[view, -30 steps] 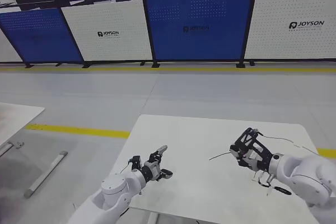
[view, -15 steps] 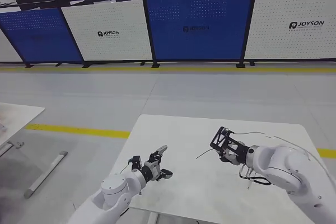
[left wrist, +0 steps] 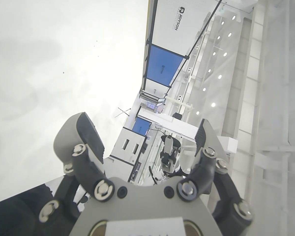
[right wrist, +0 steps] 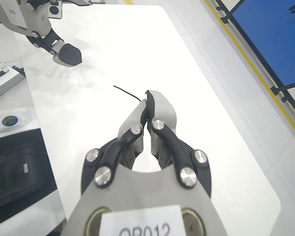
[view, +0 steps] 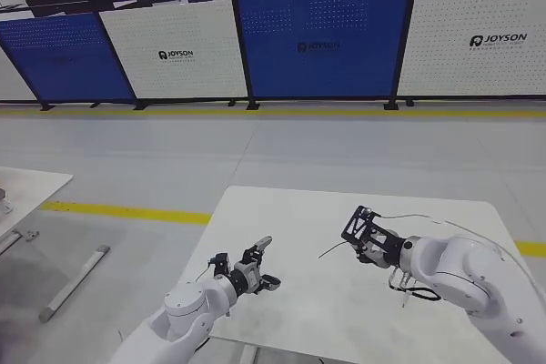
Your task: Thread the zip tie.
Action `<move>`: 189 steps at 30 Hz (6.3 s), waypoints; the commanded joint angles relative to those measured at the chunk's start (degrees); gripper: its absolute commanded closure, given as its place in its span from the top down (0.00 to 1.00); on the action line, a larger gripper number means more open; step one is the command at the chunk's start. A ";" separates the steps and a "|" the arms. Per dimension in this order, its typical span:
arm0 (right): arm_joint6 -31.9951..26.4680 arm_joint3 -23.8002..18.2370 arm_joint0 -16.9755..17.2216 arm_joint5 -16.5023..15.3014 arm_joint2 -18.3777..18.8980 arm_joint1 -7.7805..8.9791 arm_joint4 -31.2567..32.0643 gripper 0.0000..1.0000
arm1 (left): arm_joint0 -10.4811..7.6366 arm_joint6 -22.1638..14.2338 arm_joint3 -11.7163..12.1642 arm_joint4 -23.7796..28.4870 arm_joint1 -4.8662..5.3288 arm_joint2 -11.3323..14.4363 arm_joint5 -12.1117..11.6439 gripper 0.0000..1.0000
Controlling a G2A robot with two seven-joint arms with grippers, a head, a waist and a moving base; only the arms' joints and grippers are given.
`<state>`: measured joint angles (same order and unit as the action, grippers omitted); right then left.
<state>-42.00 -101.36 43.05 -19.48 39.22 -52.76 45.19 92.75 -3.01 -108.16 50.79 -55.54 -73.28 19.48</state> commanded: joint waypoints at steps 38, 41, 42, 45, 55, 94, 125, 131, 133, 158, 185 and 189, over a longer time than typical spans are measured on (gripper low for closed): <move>5.04 -1.36 0.98 0.00 -0.79 0.48 7.98 0.00 | -2.84 -1.31 2.00 8.19 0.32 4.80 0.00 1.00; 6.00 -1.14 0.10 0.00 -2.69 0.92 11.35 0.00 | -5.49 1.80 1.00 11.62 0.97 6.93 0.00 1.00; 6.32 -0.86 -0.41 0.00 -3.59 0.99 11.83 0.00 | -6.37 2.99 0.67 14.00 1.20 7.85 0.00 1.00; 6.89 -0.54 -1.19 0.00 -4.91 1.04 11.46 0.00 | -7.76 5.07 0.36 18.70 1.45 8.67 0.00 1.00; 6.89 -0.54 -1.19 0.00 -4.91 1.04 11.46 0.00 | -7.76 5.07 0.36 18.70 1.45 8.67 0.00 1.00; 6.89 -0.54 -1.19 0.00 -4.91 1.04 11.46 0.00 | -7.76 5.07 0.36 18.70 1.45 8.67 0.00 1.00; 15.16 -2.09 -2.16 0.00 -10.16 1.66 21.42 0.00 | -12.42 11.05 -0.71 34.73 1.75 15.06 0.00 1.00; 15.16 -2.09 -2.16 0.00 -10.16 1.66 21.42 0.00 | -13.95 13.90 -1.01 37.17 0.74 16.02 -3.32 1.00; 15.16 -2.09 -2.16 0.00 -10.16 1.66 21.42 0.00 | -15.63 16.29 -1.16 38.29 0.14 16.98 -3.85 1.00; 15.16 -2.09 -2.16 0.00 -10.16 1.66 21.42 0.00 | -20.52 21.67 4.02 39.16 -5.90 19.93 -3.85 0.92; 15.16 -2.09 -2.16 0.00 -10.16 1.66 21.42 0.00 | -19.18 22.76 4.93 38.53 -9.10 16.42 0.00 0.00; 15.16 -2.09 -2.16 0.00 -10.16 1.66 21.42 0.00 | -18.96 22.49 4.84 37.98 -9.11 16.41 0.00 0.00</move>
<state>-26.84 -103.45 40.89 -19.48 29.05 -51.10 66.61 73.72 19.55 -103.27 88.89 -64.65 -56.86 19.48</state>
